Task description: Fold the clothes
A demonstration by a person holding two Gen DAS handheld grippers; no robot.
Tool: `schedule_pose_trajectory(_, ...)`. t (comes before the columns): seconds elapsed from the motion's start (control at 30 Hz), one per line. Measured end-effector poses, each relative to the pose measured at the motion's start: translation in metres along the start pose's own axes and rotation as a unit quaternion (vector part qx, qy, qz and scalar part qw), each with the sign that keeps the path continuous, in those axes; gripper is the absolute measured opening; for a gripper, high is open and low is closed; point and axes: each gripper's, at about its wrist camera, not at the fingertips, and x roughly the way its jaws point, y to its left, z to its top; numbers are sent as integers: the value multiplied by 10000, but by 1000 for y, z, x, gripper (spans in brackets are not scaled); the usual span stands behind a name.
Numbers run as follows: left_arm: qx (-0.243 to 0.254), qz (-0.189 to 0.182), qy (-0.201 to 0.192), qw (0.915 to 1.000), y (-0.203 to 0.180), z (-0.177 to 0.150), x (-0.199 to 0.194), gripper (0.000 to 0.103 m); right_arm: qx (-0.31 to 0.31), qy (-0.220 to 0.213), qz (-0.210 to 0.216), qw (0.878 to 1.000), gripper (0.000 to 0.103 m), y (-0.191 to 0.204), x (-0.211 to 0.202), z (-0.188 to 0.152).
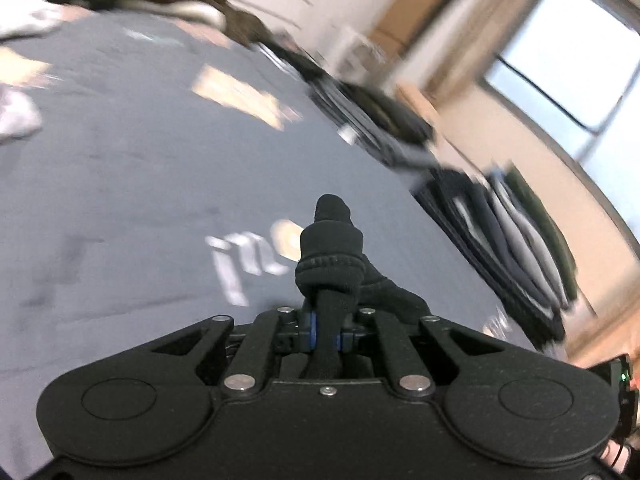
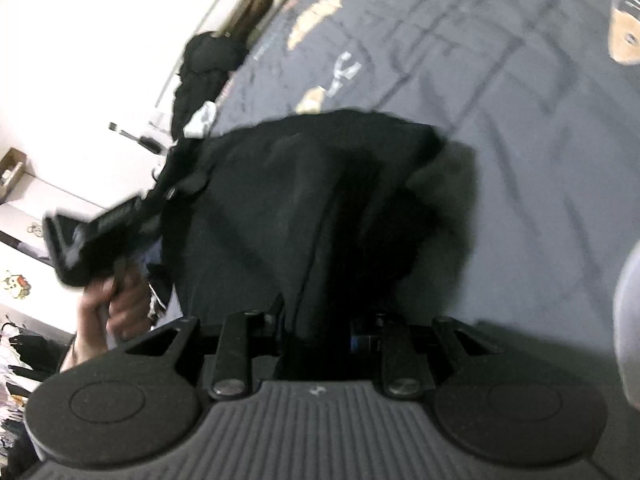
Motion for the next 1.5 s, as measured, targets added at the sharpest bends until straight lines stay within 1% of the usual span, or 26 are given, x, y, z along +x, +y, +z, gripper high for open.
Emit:
schedule_pose_trajectory(0.03, -102, 189, -127, 9997, 7, -2, -10, 8, -131, -59, -17, 9999, 34, 3, 0, 2)
schedule_pose_trajectory(0.07, -211, 406, -231, 9987, 15, -4, -19, 8, -257, -119, -33, 9996, 43, 6, 1, 5)
schedule_pose_trajectory(0.1, -328, 607, -306, 9971, 24, -6, -26, 8, -294, -201, -48, 9994, 49, 7, -1, 6)
schedule_pose_trajectory(0.13, -468, 768, -305, 9955, 33, -8, -29, 8, -330, -282, -63, 9990, 61, 8, -4, 6)
schedule_pose_trajectory(0.17, -624, 942, -293, 9932, 42, -11, -31, 8, -367, -364, -78, 9986, 67, 9, -6, 7)
schedule_pose_trajectory(0.2, -808, 1128, -256, 9900, 50, -15, -29, 8, -403, -446, -93, 9981, 69, 9, -8, 8)
schedule_pose_trajectory(0.23, -958, 1260, -232, 9871, 55, -19, -29, 13, -440, -524, -107, 9976, 70, 10, -10, 8)
schedule_pose_trajectory(0.3, -1238, 1527, -201, 9803, 63, -28, -28, 20, -546, -501, -105, 9972, 71, 11, -10, 7)
schedule_pose_trajectory(0.37, -1305, 1740, -332, 9755, 59, -36, -44, 31, -658, -464, -75, 9967, 72, 12, -8, 6)
schedule_pose_trajectory(0.4, -1270, 1831, -448, 9738, 54, -41, -56, 31, -708, -441, -106, 9965, 72, 13, -7, 5)
schedule_pose_trajectory(0.5, -993, 2177, -704, 9684, 29, -54, -98, 37, -846, -433, -138, 9954, 72, 18, -9, 2)
schedule_pose_trajectory(0.57, -468, 2501, -777, 9640, -2, -66, -127, 53, -934, -446, -140, 9945, 72, 21, -11, -1)
schedule_pose_trajectory(0.63, 112, 2799, -828, 9564, -39, -86, -147, 60, -1022, -460, -142, 9936, 72, 25, -13, -4)
schedule_pose_trajectory(0.7, 484, 2938, -817, 9511, -71, -106, -159, 61, -1110, -474, -144, 9926, 73, 28, -15, -7)
schedule_pose_trajectory(0.8, 851, 3130, -860, 9420, -106, -142, -169, 61, -1241, -494, -147, 9909, 73, 33, -19, -12)
schedule_pose_trajectory(0.83, 996, 3250, -826, 9368, -114, -154, -169, 61, -1285, -501, -148, 9903, 73, 35, -20, -14)
schedule_pose_trajectory(0.9, 1408, 3547, -686, 9218, -128, -179, -161, 62, -1355, -506, -160, 9894, 73, 39, -25, -18)
schedule_pose_trajectory(0.93, 1494, 3601, -605, 9189, -131, -190, -158, 63, -1386, -506, -156, 9889, 73, 41, -31, -23)
schedule_pose_trajectory(1.0, 1451, 3584, -461, 9211, -129, -206, -153, 63, -1389, -464, -142, 9891, 73, 45, -42, -33)
schedule_pose_trajectory(1.03, 1378, 3532, -399, 9245, -127, -213, -152, 63, -1388, -441, -135, 9892, 73, 47, -47, -38)
schedule_pose_trajectory(1.07, 1265, 3426, -368, 9302, -124, -217, -152, 63, -1321, -372, -129, 9905, 73, 47, -50, -42)
schedule_pose_trajectory(1.2, 1754, 3573, -344, 9167, -129, -232, -155, 64, -1112, -158, -157, 9935, 75, 48, -58, -55)
schedule_pose_trajectory(1.23, 1812, 3631, -365, 9132, -129, -234, -155, 68, -1042, -117, -140, 9944, 75, 46, -56, -57)
schedule_pose_trajectory(1.33, 1345, 3431, -353, 9289, -120, -235, -160, 69, -832, 7, -87, 9965, 77, 41, -51, -62)
schedule_pose_trajectory(1.37, 1212, 3392, -363, 9322, -117, -235, -162, 69, -762, 49, -70, 9971, 78, 40, -49, -63)
schedule_pose_trajectory(1.5, 1103, 3327, -483, 9353, -116, -235, -165, 69, -481, 214, 0, 9986, 79, 34, -42, -70)
